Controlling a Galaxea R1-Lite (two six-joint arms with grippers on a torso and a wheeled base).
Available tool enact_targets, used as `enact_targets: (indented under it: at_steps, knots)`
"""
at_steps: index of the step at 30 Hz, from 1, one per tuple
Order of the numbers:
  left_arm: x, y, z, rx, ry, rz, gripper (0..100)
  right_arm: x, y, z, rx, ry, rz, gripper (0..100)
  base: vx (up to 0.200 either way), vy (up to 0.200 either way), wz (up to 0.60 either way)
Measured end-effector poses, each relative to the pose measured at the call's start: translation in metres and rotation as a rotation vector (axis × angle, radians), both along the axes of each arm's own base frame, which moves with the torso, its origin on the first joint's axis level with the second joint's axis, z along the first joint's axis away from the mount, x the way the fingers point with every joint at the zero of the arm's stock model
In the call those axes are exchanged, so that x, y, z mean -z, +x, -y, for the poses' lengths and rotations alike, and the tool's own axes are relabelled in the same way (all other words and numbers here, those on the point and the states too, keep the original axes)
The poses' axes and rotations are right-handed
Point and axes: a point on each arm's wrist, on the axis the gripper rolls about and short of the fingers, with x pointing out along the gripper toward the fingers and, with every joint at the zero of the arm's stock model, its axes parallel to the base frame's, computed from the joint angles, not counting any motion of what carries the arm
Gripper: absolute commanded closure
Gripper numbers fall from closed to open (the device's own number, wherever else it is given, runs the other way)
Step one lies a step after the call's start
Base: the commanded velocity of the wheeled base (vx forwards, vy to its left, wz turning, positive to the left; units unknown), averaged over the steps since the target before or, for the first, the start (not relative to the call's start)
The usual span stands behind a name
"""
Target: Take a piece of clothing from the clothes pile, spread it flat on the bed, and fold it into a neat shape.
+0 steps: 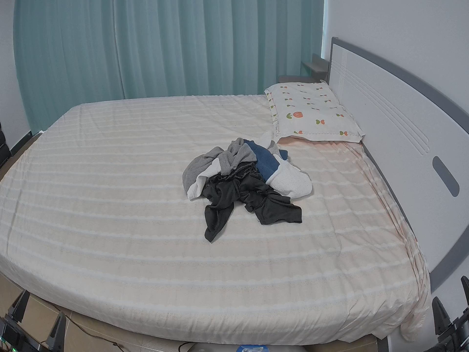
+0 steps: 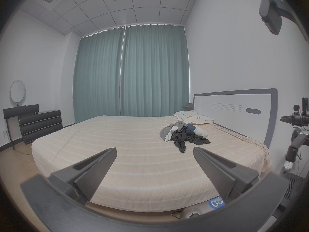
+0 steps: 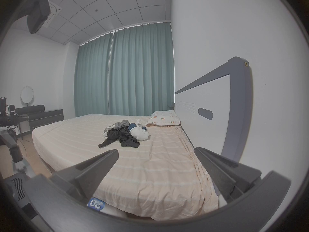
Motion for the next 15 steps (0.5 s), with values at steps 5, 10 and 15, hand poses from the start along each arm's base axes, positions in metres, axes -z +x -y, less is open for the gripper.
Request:
enact_targets:
  at_steps: [5, 10, 15]
  knots:
    - [0.0, 0.0, 0.0, 0.0, 0.0, 0.0, 0, 0.0, 0.0, 0.0, -0.002, -0.001, -0.002, 0, 0.0, 0.0, 0.0]
    - [0.0, 0.0, 0.0, 0.005, 0.002, 0.0, 0, -0.002, 0.0, 0.0, -0.009, 0.005, 0.007, 0, 0.0, 0.0, 0.0]
    - [0.0, 0.0, 0.0, 0.007, 0.002, 0.0, 0, -0.025, -0.004, -0.001, -0.026, 0.011, 0.029, 0, 0.0, 0.0, 0.0]
